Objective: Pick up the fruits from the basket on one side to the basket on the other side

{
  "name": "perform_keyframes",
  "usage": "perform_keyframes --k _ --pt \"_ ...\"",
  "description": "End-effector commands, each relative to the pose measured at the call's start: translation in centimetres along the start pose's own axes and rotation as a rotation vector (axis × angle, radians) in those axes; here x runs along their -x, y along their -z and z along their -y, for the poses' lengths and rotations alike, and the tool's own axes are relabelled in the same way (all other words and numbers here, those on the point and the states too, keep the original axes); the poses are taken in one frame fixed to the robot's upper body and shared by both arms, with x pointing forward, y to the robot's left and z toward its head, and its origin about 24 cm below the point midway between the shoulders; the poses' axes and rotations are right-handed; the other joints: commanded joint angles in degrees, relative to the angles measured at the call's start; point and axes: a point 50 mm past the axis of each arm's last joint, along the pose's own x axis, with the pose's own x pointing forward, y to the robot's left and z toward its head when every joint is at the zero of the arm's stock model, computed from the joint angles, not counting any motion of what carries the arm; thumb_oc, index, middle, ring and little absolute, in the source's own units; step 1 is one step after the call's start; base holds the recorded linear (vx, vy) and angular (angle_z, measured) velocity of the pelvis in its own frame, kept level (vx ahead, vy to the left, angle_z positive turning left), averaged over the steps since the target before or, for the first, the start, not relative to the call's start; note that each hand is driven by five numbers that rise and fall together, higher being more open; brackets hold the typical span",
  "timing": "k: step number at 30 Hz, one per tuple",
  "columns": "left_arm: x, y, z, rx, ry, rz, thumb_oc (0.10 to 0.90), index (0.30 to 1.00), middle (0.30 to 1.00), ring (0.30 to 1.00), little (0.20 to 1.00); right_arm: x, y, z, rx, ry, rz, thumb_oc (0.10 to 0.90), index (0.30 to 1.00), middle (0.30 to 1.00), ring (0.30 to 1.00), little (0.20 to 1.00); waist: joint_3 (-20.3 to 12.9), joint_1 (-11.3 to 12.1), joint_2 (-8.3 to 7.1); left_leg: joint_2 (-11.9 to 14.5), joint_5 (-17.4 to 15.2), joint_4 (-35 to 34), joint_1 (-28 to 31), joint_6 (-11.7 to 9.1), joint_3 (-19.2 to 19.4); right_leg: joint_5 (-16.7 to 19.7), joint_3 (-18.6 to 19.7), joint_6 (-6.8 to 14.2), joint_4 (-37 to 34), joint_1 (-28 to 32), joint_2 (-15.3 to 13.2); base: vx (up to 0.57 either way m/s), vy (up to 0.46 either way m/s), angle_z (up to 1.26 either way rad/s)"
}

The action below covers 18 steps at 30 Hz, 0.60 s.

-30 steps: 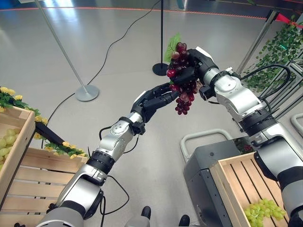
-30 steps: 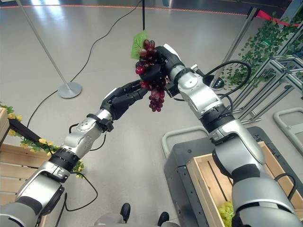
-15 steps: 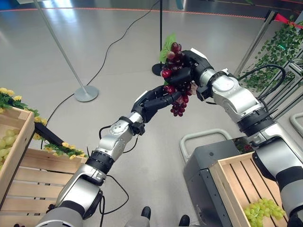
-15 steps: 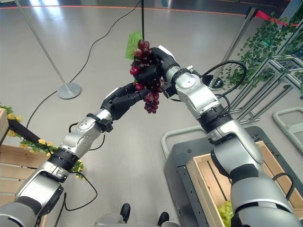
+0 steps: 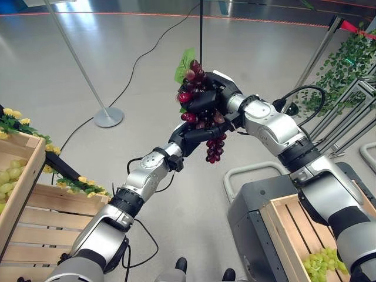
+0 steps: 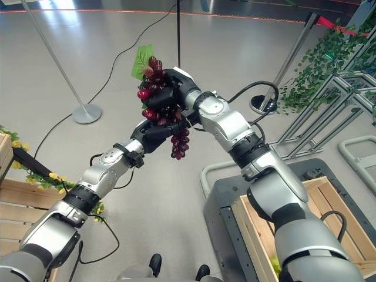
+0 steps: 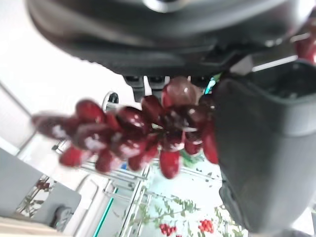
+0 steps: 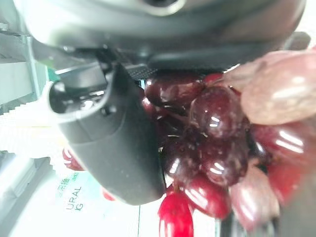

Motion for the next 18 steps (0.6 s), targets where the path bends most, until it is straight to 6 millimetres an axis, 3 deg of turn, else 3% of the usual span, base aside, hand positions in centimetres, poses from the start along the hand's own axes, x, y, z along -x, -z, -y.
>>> perform_keyframes --k 1,4,5,6,16,18 --pt "-3.1 -5.1 3.6 0.026 0.020 0.272 0.800 0.900 0.900 0.900 0.900 -0.9 -3.5 -4.4 -0.031 -0.195 0.152 0.400 0.300 0.300 0.300 0.300 -11.6 -0.9 -1.69 -0.8 -1.0 -0.1 -1.0 -2.4 1.1 0.8 1.6 -1.6 0.1 0.8 -0.4 0.00 0.000 0.00" --pt "-3.1 -5.1 3.4 0.025 -0.030 0.291 0.800 0.900 0.900 0.900 0.900 -0.9 -3.2 -4.5 -0.024 -0.194 0.134 0.400 0.300 0.300 0.300 0.300 -11.5 -0.9 -1.78 -0.8 -1.0 -0.1 -1.0 -2.3 1.0 0.7 1.5 -1.7 0.1 0.8 -0.4 0.00 0.000 0.00" --pt "-2.9 -5.1 3.2 0.020 -0.048 0.312 0.510 0.465 0.465 0.465 0.465 -0.9 -2.9 -4.4 -0.018 -0.187 0.125 0.400 0.300 0.300 0.300 0.300 -11.5 -0.9 -1.84 -0.8 -1.0 -0.1 -1.0 -2.3 0.9 0.7 1.5 -1.8 0.1 0.8 -0.4 0.00 0.000 0.00" --pt "-2.9 -5.1 3.2 0.020 -0.050 0.316 0.400 0.300 0.300 0.300 0.300 -0.9 -2.9 -4.4 -0.018 -0.186 0.125 0.400 0.300 0.300 0.300 0.300 -11.5 -0.9 -1.85 -0.8 -1.0 -0.1 -1.0 -2.3 0.9 0.7 1.5 -1.8 0.1 0.8 -0.4 0.00 0.000 0.00" --pt "-2.1 -5.6 2.4 0.004 -0.116 0.391 0.400 0.300 0.300 0.300 0.300 -0.6 -2.3 -2.9 0.022 -0.140 0.081 0.400 0.300 0.300 0.300 0.300 -11.3 -0.9 -2.18 -0.8 -1.0 -0.1 -1.1 -2.3 0.9 0.8 1.5 -1.8 0.1 0.8 -0.3 0.00 0.000 0.00" --pt "-2.1 -5.6 2.3 0.001 -0.122 0.388 0.400 0.300 0.300 0.300 0.300 -0.6 -2.1 -2.7 0.035 -0.138 0.070 0.762 0.844 0.844 0.844 0.844 -11.3 -0.8 -2.18 -0.8 -1.0 -0.1 -1.0 -2.3 0.9 0.8 1.4 -1.8 0.1 0.8 -0.3 0.00 0.000 0.00"
